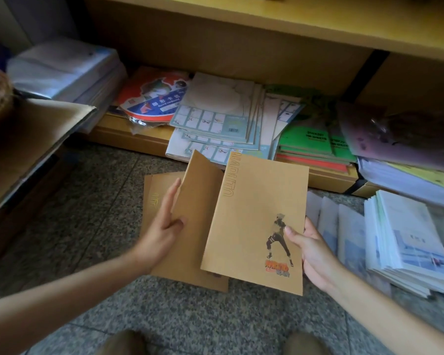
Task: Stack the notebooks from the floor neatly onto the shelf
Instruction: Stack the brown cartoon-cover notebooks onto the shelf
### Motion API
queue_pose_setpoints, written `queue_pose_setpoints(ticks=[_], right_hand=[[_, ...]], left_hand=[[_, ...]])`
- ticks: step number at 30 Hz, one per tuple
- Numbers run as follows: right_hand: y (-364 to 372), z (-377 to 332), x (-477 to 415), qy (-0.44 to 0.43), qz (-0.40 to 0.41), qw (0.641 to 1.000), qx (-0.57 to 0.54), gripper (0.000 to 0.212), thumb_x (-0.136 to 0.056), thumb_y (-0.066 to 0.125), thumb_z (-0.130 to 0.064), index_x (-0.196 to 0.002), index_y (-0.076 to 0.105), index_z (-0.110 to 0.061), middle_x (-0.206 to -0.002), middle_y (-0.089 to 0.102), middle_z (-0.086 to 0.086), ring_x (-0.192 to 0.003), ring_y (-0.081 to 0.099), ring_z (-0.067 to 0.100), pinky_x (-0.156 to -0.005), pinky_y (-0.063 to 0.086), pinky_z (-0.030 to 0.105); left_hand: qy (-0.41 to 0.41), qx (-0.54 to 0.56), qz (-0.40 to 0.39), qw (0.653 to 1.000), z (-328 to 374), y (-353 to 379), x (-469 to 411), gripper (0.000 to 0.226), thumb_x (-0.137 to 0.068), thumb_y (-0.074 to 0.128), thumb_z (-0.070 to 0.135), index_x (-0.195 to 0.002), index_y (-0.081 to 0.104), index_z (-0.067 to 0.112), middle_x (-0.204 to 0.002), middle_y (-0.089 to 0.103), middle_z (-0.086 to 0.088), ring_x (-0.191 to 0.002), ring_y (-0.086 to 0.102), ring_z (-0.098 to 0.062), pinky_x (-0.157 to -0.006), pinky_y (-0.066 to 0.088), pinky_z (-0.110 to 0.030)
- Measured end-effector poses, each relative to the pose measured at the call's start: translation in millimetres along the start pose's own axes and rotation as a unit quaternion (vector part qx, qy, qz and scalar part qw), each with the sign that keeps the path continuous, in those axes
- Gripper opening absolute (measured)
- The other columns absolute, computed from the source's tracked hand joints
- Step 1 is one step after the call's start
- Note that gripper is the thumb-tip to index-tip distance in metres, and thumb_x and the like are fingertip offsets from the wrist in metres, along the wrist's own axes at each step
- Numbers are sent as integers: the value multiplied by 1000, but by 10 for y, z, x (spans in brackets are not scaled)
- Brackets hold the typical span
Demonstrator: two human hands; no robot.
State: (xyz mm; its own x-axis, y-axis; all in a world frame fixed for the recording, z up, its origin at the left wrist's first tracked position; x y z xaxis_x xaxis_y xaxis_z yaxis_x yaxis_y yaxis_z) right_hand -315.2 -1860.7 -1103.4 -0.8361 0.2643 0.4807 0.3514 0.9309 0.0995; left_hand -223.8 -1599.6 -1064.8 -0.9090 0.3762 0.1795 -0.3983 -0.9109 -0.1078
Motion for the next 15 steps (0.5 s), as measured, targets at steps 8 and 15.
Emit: queue_pose_setpoints(ticks=[8, 15], right_hand=[[195, 37, 72, 7, -59, 997, -55, 73, -76, 68, -28, -141, 35, -31, -137, 53, -8, -130, 44, 15, -114, 26, 48], [339, -80, 146, -9, -87, 994, -60, 117, -58, 84, -46, -149, 12, -36, -156, 19, -12, -142, 21, 10, -118, 11, 47]], left_hand=[[-1, 45, 22, 999, 362, 274, 80, 58, -98, 41, 8, -134, 32, 53, -141, 44, 14, -123, 50, -9, -99, 47, -33], [15, 83, -15, 996, 528, 405, 147, 81, -73, 69, 28, -142, 28, 41, -135, 51, 15, -116, 56, -3, -91, 53, -31]])
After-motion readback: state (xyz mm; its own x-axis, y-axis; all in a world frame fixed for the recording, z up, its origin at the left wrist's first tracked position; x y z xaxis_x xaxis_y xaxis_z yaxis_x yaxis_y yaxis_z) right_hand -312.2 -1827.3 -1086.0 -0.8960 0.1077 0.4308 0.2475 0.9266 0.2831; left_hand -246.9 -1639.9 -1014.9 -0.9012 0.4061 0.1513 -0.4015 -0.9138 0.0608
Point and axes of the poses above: each hand's wrist, its own x-axis away from the middle knuckle, its own y-axis out of the palm, z = x × y, the point moved 10 cm from there along -x, towards the middle knuckle
